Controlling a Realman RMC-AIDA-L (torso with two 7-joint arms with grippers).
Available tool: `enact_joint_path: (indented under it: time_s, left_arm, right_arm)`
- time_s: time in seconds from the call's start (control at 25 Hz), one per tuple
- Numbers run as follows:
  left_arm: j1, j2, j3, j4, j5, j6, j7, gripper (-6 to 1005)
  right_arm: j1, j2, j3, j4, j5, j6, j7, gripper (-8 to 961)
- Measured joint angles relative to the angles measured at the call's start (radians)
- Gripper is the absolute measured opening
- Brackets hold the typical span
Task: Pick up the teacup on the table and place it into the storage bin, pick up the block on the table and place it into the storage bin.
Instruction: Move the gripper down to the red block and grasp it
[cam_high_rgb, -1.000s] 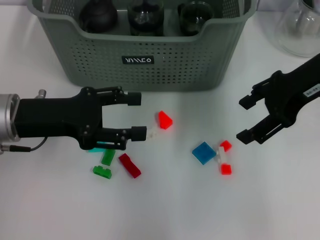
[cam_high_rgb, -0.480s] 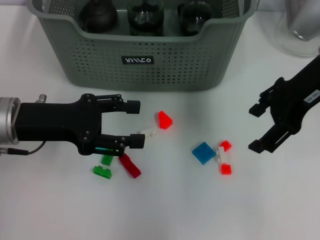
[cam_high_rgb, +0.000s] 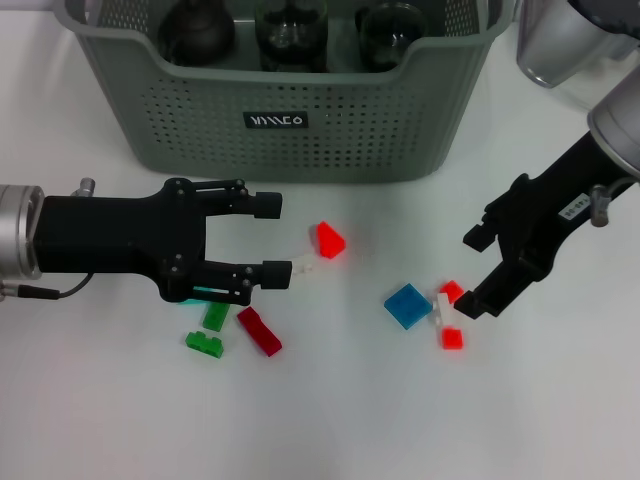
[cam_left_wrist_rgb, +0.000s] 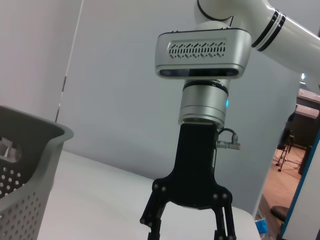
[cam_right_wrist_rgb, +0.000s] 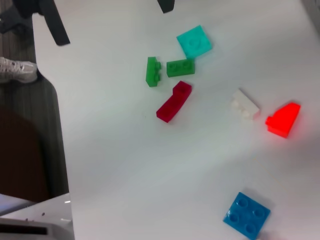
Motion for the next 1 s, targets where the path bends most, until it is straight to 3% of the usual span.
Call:
enact_joint_path:
  time_s: [0.44,0.76,1.0]
  left_arm:
    - [-0.002,-0.003,-0.001,-0.002,-0.006,-0.031,0.001,827]
    - [-0.007,-0.008,-0.01,-0.006,-0.012,-0.067,-0.002,827]
    - [-0.014,0.007,-0.061,-0.068,-0.022,-0.092,0.003,827]
  right_arm:
    - [0.006,-0.008,-0.001,0.041,0.009,0.042,-0.018,943]
    - [0.004,-0.039,-0.019,0.041,-0.012,0.0,-0.091,942]
    - [0.019,-0.039,-0.028,0.058,-0.126,-0.011,-0.23,942]
